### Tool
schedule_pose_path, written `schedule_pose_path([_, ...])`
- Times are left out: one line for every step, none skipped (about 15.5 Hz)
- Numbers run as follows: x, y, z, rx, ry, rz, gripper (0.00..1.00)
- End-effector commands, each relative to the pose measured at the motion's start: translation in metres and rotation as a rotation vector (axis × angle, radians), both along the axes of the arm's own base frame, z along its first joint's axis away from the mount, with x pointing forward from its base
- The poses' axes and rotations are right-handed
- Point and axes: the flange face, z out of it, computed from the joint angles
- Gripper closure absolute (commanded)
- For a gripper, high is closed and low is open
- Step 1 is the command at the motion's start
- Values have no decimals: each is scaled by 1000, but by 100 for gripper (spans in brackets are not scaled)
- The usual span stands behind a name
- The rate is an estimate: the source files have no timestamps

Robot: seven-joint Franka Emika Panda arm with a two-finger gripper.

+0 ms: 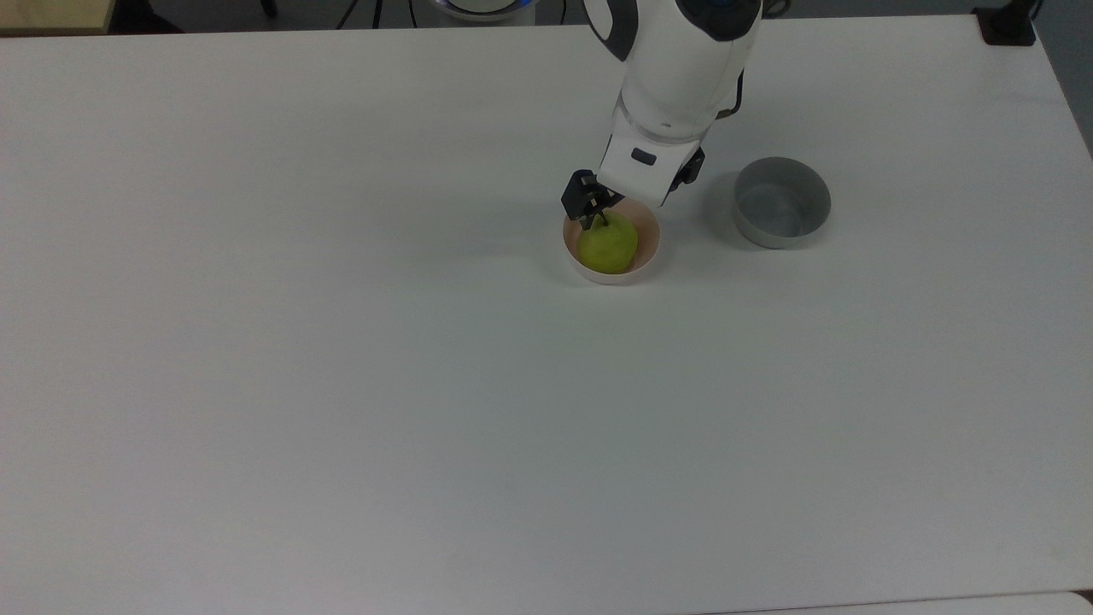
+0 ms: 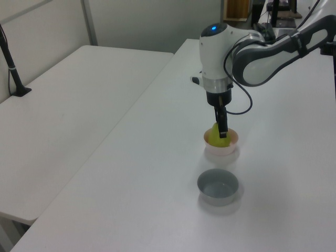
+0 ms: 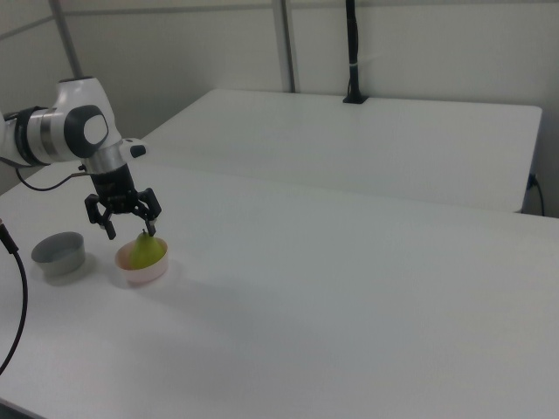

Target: Place the pear in the bowl

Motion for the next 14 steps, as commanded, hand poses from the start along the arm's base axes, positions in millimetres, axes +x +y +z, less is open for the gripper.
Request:
schedule_pose_path([-6, -18, 40, 24, -30, -58, 0])
schedule_pose_path([-8, -28, 57, 31, -39, -90, 0])
schedule_pose_path([-11, -39, 74, 37, -46, -124, 0])
schedule_pose_path([-14, -52, 91, 42, -53, -153, 0])
schedule_pose_path([-17, -66, 106, 45, -58, -181, 0])
schedule_pose_path([-20, -82, 118, 46, -59, -206, 0])
schedule_pose_path([-21, -102, 129, 47, -66, -239, 0])
schedule_pose_path([-21, -120, 141, 50, -80, -270, 0])
schedule_pose_path([-21, -141, 149, 48, -80, -307, 0])
schedule_pose_path([-21, -165, 159, 43, -70, -341, 0])
schedule_pose_path([-22, -188, 166, 39, -64, -381, 0])
schedule_pose_path([-22, -208, 170, 38, -63, -414, 0])
schedule_pose_path([-22, -231, 176, 39, -74, -449, 0])
schedule_pose_path([-22, -251, 180, 40, -84, -473, 0])
